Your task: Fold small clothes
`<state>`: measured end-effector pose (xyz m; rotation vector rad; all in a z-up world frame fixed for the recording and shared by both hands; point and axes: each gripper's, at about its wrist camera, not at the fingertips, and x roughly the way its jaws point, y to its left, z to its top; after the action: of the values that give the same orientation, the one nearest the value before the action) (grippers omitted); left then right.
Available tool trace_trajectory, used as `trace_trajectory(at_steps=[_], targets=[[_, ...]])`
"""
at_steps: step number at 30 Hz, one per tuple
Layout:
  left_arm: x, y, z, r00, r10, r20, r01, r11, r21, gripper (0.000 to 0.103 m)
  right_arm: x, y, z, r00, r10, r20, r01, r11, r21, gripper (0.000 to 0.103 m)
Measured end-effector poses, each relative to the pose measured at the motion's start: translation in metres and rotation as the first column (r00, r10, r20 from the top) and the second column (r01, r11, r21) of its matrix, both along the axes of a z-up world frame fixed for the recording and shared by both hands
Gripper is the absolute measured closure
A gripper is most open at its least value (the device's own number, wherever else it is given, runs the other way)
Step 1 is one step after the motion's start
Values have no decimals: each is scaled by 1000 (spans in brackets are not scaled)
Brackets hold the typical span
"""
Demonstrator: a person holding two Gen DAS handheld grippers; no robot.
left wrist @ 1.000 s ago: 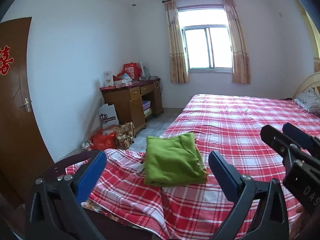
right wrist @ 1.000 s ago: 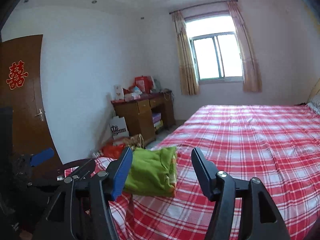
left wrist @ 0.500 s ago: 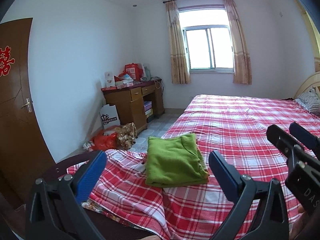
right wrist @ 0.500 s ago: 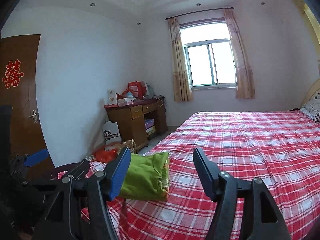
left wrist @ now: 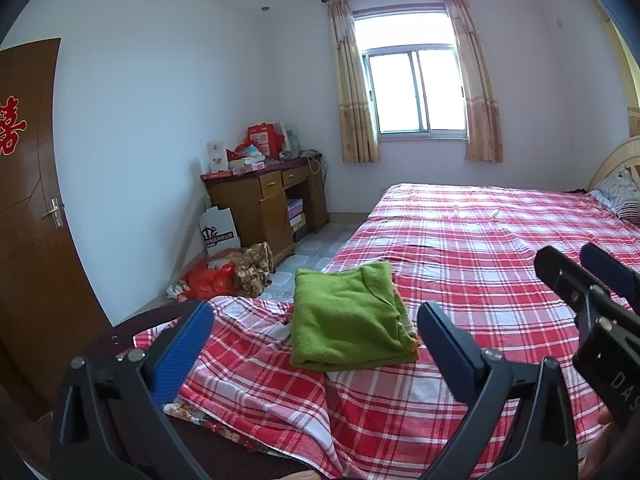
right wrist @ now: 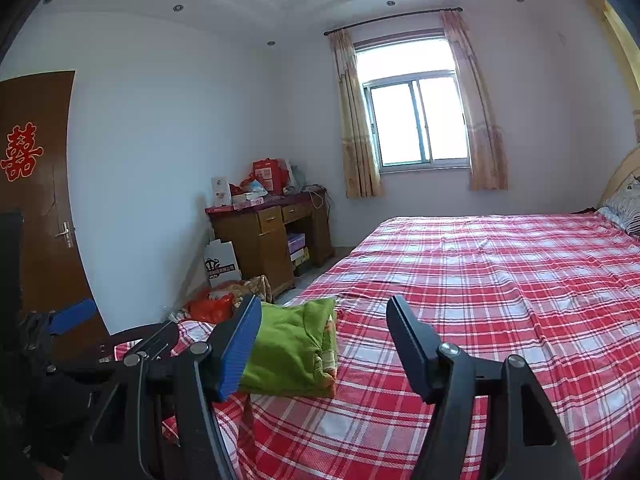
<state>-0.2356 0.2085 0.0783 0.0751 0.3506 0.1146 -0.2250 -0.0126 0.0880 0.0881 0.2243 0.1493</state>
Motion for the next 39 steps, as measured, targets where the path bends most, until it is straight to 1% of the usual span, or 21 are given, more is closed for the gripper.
trace_trajectory(at_steps=[11, 20, 39], targets=[[6, -1, -5, 1000, 7, -23, -7, 1000, 9, 0, 2, -1, -3, 1000, -9, -17, 9, 1000, 7, 37], [7, -1, -7, 1000, 10, -27, -9, 1000, 13, 0, 4, 2, -3, 1000, -6, -26, 6, 1000, 9, 37], [20, 5, -17, 996, 31, -78, -30, 999, 11, 0, 9, 0, -9, 999, -19, -49, 20, 1000, 22, 37]])
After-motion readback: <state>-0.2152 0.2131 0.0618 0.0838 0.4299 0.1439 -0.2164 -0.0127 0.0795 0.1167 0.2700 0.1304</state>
